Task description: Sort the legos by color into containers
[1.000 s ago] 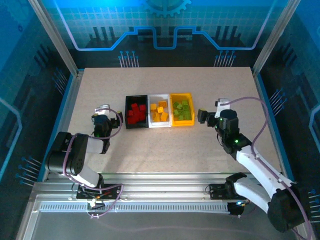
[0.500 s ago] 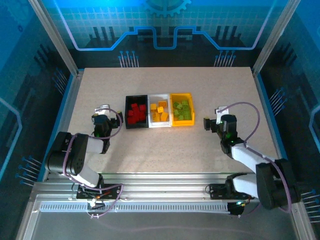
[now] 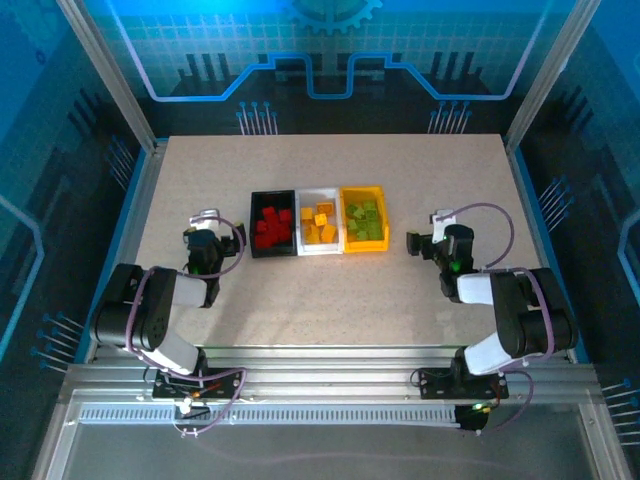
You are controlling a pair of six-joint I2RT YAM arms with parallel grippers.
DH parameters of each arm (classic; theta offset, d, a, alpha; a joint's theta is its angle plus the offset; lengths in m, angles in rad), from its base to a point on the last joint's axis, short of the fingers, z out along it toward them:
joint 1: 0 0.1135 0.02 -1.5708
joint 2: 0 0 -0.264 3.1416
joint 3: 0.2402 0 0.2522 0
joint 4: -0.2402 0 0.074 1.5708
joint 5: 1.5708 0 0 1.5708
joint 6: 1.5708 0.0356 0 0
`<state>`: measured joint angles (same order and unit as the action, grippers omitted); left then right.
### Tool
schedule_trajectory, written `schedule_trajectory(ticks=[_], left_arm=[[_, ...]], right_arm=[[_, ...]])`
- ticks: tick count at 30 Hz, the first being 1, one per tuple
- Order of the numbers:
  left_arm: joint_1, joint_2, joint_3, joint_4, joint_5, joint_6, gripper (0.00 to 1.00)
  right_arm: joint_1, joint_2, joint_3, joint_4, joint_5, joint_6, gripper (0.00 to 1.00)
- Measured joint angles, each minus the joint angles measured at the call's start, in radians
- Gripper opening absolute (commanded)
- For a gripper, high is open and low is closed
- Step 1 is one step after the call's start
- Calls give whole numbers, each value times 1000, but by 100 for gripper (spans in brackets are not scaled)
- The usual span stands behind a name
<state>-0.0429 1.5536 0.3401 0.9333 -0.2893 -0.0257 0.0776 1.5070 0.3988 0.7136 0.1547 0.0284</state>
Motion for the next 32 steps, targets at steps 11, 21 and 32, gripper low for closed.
schedule_trajectory(ticks=[11, 21, 32], left_arm=[[0, 0, 2, 0, 0, 0, 99], [0, 0, 2, 0, 0, 0, 99], [0, 0, 5, 0, 0, 0, 99]], right_arm=[[0, 0, 7, 13, -3, -4, 100], [0, 0, 7, 13, -3, -4, 100], [0, 0, 7, 13, -3, -4, 100]])
